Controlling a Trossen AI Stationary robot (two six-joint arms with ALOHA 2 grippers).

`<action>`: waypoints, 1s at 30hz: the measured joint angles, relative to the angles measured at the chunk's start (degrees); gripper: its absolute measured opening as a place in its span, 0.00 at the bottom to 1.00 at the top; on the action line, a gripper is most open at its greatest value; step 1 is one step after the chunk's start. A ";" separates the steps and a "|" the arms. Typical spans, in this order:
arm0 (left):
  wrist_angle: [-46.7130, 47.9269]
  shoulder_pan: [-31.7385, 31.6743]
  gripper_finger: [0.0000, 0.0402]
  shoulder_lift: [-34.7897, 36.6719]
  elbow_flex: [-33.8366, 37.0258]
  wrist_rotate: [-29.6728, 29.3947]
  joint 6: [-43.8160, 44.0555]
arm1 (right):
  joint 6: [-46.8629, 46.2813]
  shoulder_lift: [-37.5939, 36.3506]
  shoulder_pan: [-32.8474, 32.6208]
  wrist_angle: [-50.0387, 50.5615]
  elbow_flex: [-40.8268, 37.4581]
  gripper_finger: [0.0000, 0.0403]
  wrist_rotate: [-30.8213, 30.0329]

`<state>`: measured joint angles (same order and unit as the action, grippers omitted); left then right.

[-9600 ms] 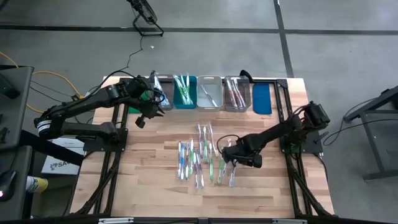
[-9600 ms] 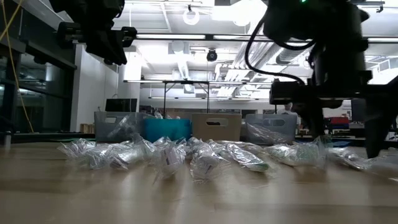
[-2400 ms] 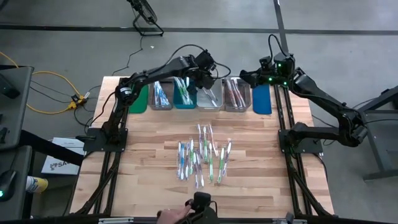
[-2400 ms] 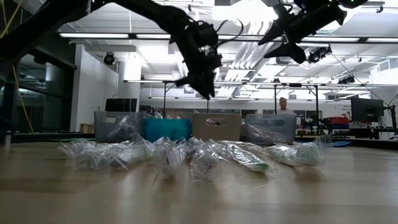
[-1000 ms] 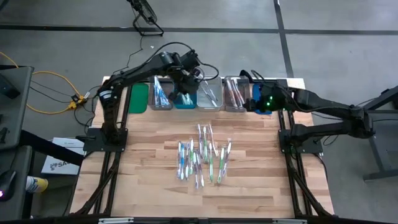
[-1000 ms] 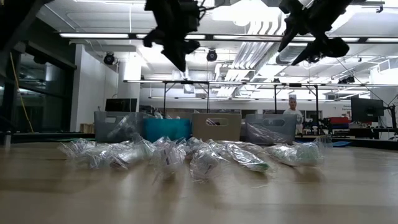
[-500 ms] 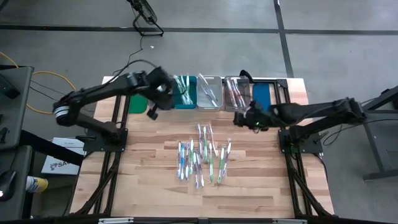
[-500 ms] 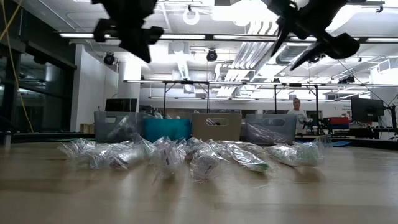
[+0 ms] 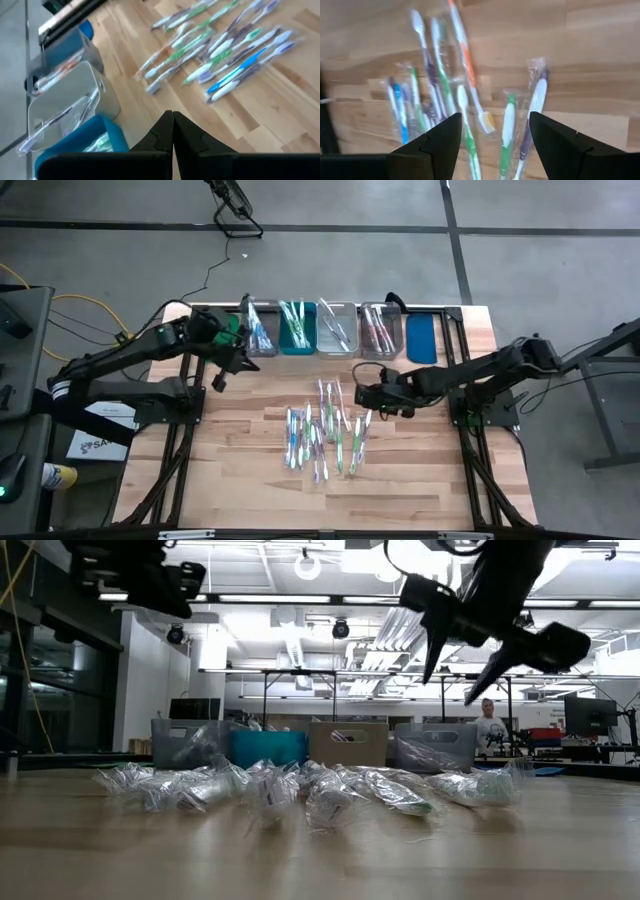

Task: Pick & Place Toothbrushes
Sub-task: Put the purple toothbrush into the white bin

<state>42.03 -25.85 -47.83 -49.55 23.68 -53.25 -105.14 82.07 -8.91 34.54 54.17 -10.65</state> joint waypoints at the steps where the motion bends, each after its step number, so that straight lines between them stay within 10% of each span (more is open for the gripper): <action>1: 0.10 0.00 0.00 1.03 0.19 0.04 0.21 | -0.46 0.74 -0.16 -0.14 0.00 0.56 0.40; 17: 0.06 0.00 0.00 13.30 0.55 0.10 1.24 | -5.44 4.06 -0.11 -0.57 3.31 0.56 0.19; 30: 0.10 0.00 0.00 13.48 0.56 -0.07 2.58 | -4.17 15.97 0.44 22.26 18.01 0.56 5.19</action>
<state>42.13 -25.85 -34.35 -48.99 23.62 -50.68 -109.32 98.03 -8.47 56.80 72.19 -5.45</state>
